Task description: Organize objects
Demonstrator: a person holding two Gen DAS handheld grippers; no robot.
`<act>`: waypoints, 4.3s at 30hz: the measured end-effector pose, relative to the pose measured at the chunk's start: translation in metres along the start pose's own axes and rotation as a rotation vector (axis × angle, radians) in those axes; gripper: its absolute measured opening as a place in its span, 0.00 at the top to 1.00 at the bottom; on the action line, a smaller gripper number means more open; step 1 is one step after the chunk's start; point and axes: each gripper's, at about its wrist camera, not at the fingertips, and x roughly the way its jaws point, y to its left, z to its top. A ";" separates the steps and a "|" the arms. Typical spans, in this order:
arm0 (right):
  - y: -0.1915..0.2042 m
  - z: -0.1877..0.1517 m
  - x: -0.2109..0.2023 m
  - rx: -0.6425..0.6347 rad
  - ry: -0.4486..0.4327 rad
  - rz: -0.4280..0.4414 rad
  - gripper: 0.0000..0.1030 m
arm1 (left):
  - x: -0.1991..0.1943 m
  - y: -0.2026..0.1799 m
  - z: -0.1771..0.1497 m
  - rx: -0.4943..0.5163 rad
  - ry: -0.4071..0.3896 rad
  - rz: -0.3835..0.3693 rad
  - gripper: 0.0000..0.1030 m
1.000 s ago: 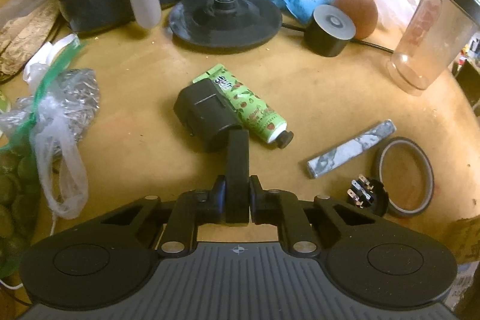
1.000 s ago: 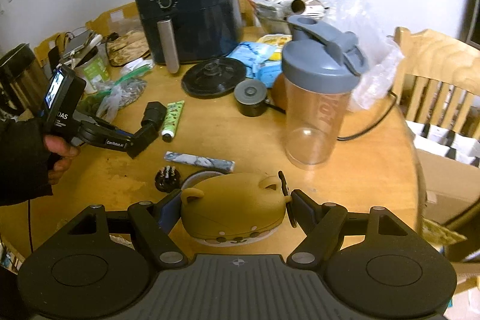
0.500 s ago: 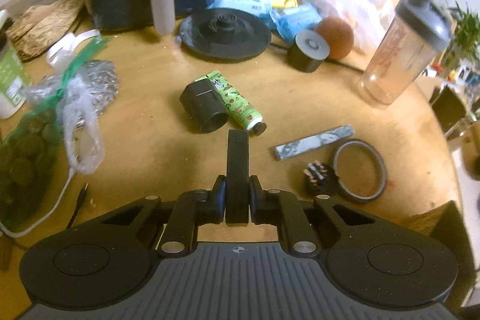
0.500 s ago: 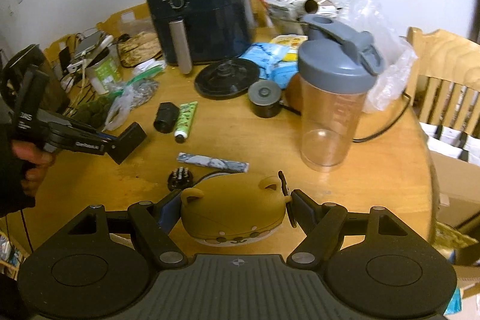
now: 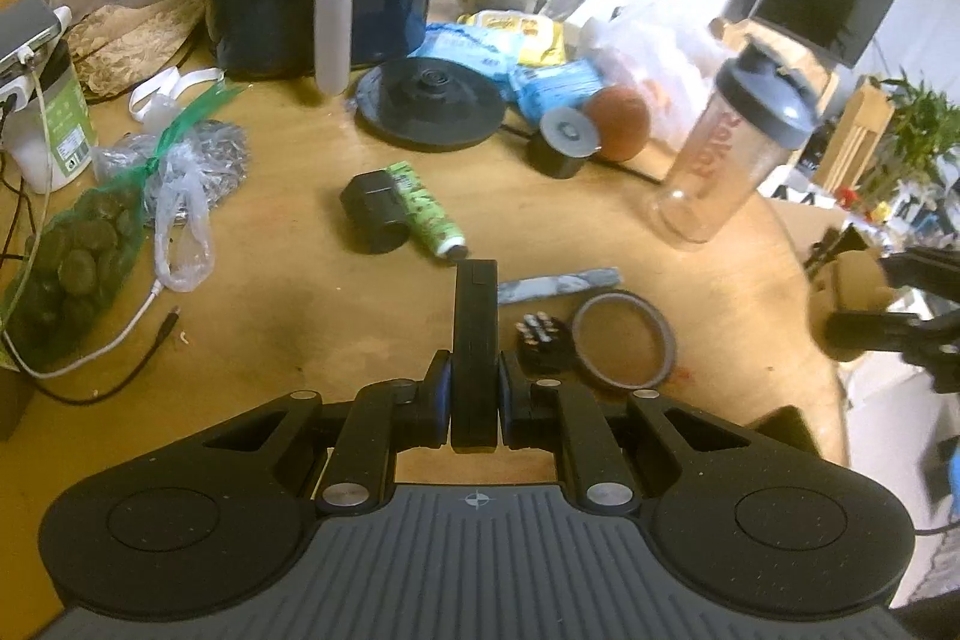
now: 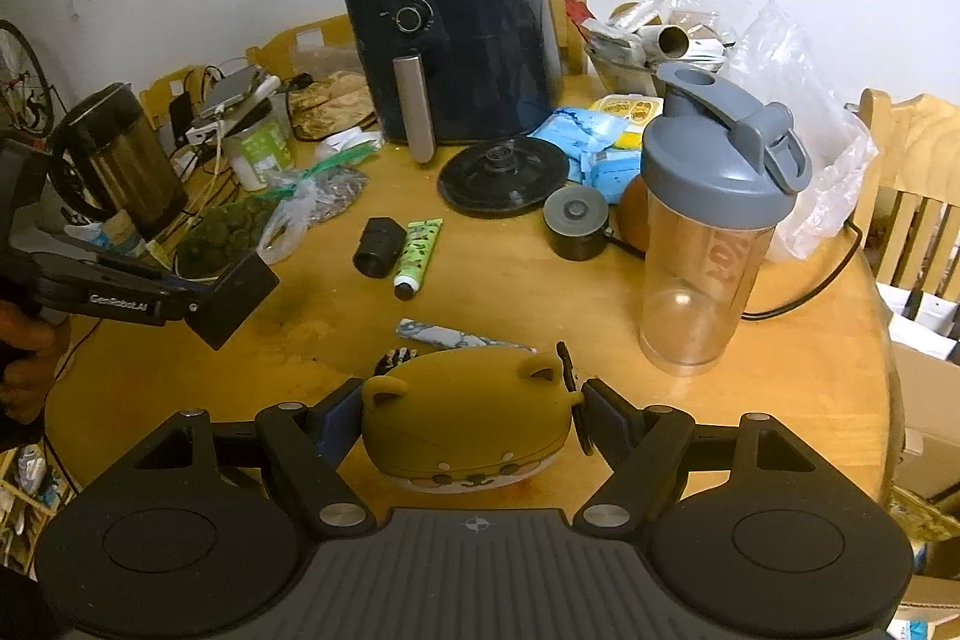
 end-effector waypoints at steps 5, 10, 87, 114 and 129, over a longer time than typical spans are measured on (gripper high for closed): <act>-0.001 -0.004 -0.008 -0.001 -0.011 0.016 0.24 | -0.017 -0.017 -0.008 0.009 -0.022 -0.019 0.85; -0.001 -0.007 -0.015 -0.001 -0.021 0.039 0.24 | -0.029 -0.031 -0.017 0.011 -0.030 -0.034 0.85; 0.057 -0.062 -0.016 -0.179 0.165 0.336 0.23 | -0.063 -0.082 -0.121 -0.111 0.025 0.205 0.74; 0.040 -0.051 -0.010 -0.119 0.119 0.240 0.03 | -0.051 -0.069 -0.082 -0.040 -0.010 0.187 0.74; 0.031 -0.040 0.005 -0.032 0.121 0.155 0.03 | -0.031 -0.045 -0.050 0.016 0.003 0.151 0.74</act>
